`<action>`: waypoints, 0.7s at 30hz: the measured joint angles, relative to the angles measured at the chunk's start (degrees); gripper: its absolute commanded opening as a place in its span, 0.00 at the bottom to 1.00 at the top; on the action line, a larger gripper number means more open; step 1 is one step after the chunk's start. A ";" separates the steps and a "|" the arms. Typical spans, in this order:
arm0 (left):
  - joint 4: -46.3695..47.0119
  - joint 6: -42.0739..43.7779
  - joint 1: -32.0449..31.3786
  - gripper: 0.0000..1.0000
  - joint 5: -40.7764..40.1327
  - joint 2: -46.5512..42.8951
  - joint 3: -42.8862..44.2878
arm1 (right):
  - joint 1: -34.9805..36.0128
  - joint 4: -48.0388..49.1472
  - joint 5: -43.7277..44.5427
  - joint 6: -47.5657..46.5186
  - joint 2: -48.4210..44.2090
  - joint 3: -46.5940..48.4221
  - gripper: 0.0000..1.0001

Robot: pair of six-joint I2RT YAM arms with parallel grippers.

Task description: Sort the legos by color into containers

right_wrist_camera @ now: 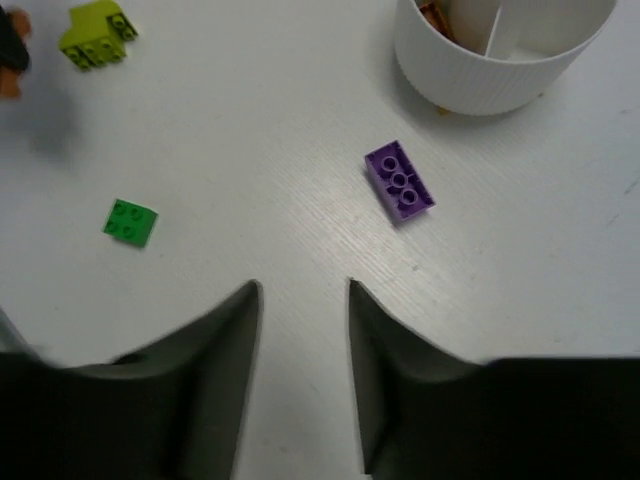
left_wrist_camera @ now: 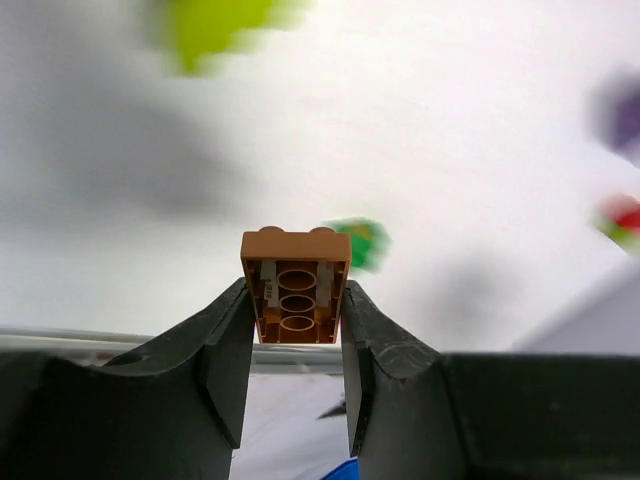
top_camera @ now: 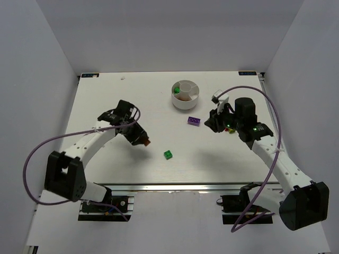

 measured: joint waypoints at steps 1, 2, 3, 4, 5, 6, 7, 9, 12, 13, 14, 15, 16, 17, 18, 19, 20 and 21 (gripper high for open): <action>1.84 0.94 -0.24 0.00 1.18 -2.10 0.55 | -0.46 0.02 -0.26 0.07 0.02 0.31 0.15; 4.55 1.73 -0.57 0.00 2.27 -4.02 0.85 | -0.92 0.04 -0.63 0.33 0.04 0.63 0.10; 7.87 2.40 -0.98 0.00 3.72 -5.81 0.98 | -1.42 0.07 -1.16 0.90 0.09 1.07 0.06; 11.76 3.10 -1.40 0.00 5.27 -7.34 1.01 | -1.88 0.13 -1.60 1.16 0.24 1.66 0.06; 15.96 3.65 -1.79 0.00 6.56 -8.31 0.94 | -2.43 0.11 -2.12 1.46 0.59 2.54 0.06; 20.85 4.44 -2.12 0.00 7.74 -8.70 0.92 | -2.73 0.17 -2.51 1.55 0.94 3.13 0.06; 25.38 5.38 -2.40 0.00 8.83 -8.63 0.87 | -3.23 0.15 -3.34 1.75 1.51 4.04 0.07; 36.74 8.63 -3.04 0.00 11.17 -7.17 0.68 | -4.37 -0.02 -5.73 1.99 2.91 5.88 0.09; 52.65 15.52 -3.82 0.00 14.14 -2.32 1.25 | -6.32 -0.26 -9.11 2.01 4.55 7.65 0.13; 56.76 18.05 -3.93 0.00 15.19 -0.02 2.12 | -6.88 -0.59 -10.14 1.99 4.70 7.80 0.15; 60.04 20.31 -4.07 0.00 16.02 2.49 3.30 | -7.32 -0.98 -10.84 1.97 4.70 7.85 0.15; 62.58 22.40 -4.15 0.00 16.72 4.98 4.87 | -7.69 -1.42 -11.58 1.92 4.68 7.85 0.15; 64.67 24.81 -4.24 0.00 17.38 8.02 7.13 | -7.87 -1.68 -12.04 1.90 4.68 7.85 0.16; 65.85 26.88 -4.28 0.00 17.97 10.91 9.68 | -8.02 -2.01 -12.35 1.81 4.68 7.85 0.16; 67.01 28.46 -4.28 0.00 18.32 13.55 11.93 | -8.17 -2.38 -12.70 1.75 4.59 7.85 0.17; 67.98 29.99 -4.31 0.00 18.69 16.17 14.49 | -8.22 -2.73 -12.94 1.70 4.48 7.85 0.18; 68.91 31.10 -4.31 0.00 18.80 18.40 16.48 | -8.24 -2.93 -13.14 1.66 4.22 7.82 0.18; 69.79 32.09 -4.31 0.00 18.86 20.39 18.12 | -8.35 -3.04 -13.16 1.55 3.89 7.82 0.19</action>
